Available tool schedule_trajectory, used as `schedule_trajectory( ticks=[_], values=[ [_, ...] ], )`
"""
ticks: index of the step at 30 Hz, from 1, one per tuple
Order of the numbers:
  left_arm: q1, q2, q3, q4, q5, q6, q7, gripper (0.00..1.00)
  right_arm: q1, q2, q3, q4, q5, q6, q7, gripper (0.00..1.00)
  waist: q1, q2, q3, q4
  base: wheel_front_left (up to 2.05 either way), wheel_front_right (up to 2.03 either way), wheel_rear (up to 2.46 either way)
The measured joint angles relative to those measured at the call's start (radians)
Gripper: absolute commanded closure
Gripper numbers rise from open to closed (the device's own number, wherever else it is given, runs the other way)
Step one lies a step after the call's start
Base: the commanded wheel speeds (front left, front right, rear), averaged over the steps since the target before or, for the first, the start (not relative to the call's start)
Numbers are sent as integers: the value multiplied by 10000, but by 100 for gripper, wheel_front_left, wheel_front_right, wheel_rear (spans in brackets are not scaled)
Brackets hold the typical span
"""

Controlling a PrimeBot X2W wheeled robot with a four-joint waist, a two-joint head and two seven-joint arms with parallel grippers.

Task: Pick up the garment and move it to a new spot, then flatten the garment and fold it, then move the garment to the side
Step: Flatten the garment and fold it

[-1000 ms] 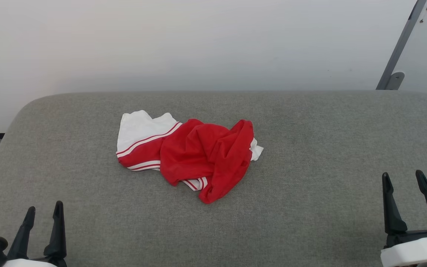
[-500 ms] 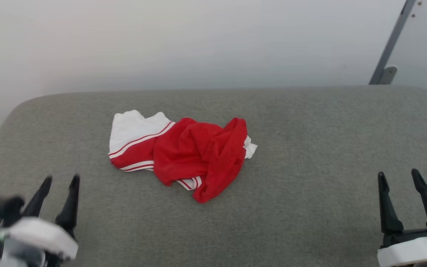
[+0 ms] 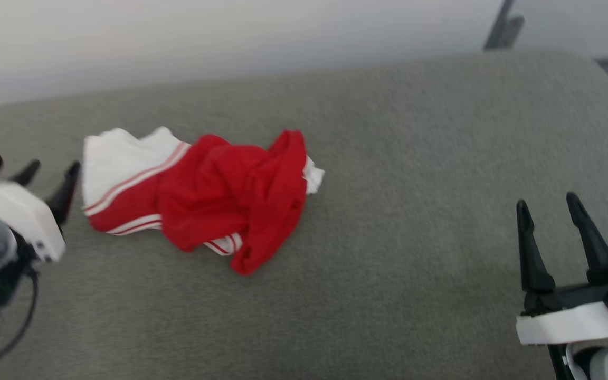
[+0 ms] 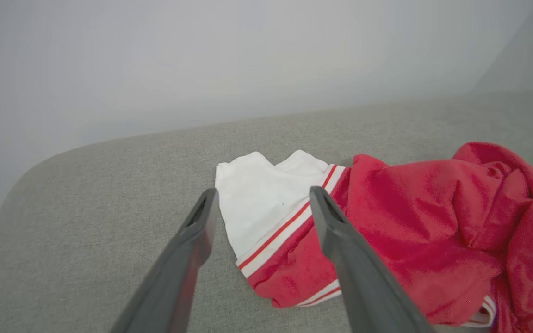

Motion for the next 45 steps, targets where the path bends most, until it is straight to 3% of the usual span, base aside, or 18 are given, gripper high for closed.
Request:
schedule_trajectory(
  ticks=[8, 14, 23, 24, 25, 36, 45],
  values=[
    [-2089, 407, -769, 1992, -238, -2, 1722, 0, -635, 136, 224, -336, -67, 0, 0, 0, 0, 0, 1317, -664, 0, 0, 0],
    [-3328, 194, -1108, 3712, -180, 322, 3365, 0, -968, 253, 326, -508, -142, 0, 0, 0, 0, 0, 2204, -971, 0, 0, 0],
    [-4930, -130, -1417, 4901, -40, 711, 5028, 0, -1319, 360, 380, -583, -272, 0, 0, 0, 0, 2, 2989, -1020, 0, 0, 0],
    [-5032, -188, -1406, 5007, -88, 704, 5210, 54, -1349, 368, 385, -573, -288, 0, 0, 0, 0, 3, 3016, -989, 0, 0, 0],
    [-5142, -255, -1415, 5101, -119, 706, 5382, 100, -1378, 370, 370, -571, -301, 0, 0, 0, 0, 3, 3035, -953, 0, 0, 0],
    [-5069, -554, -1639, 5124, -107, 573, 5244, 100, -1409, 345, 169, -458, -389, 0, 0, 0, 0, 2, 2731, -362, 0, 0, 0],
    [-3643, -209, -1749, 4337, -192, 961, 5591, 100, -1201, 251, 190, -337, -389, 0, 0, 0, 0, 2, 2052, 340, 0, 0, 0]
  ],
)
